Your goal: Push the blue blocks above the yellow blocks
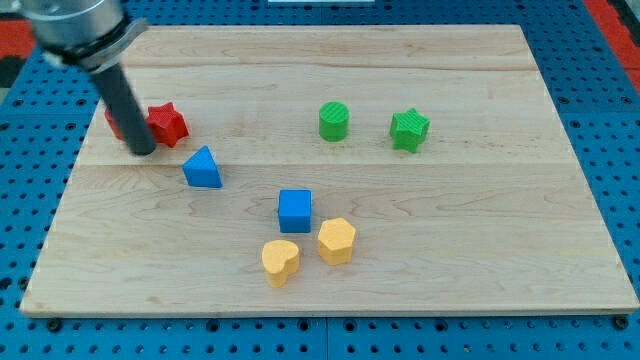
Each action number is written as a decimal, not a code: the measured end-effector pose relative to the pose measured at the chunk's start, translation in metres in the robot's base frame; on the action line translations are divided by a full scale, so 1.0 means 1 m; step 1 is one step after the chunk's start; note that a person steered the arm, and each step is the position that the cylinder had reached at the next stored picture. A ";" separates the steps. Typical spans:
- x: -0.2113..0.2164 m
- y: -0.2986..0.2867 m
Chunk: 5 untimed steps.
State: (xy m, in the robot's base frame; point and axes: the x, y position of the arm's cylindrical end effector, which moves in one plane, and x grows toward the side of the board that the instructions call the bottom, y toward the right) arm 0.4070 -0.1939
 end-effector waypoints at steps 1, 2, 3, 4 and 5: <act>0.025 0.063; 0.075 0.085; 0.081 0.067; 0.063 0.005; 0.092 0.012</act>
State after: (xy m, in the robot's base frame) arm 0.4992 -0.1823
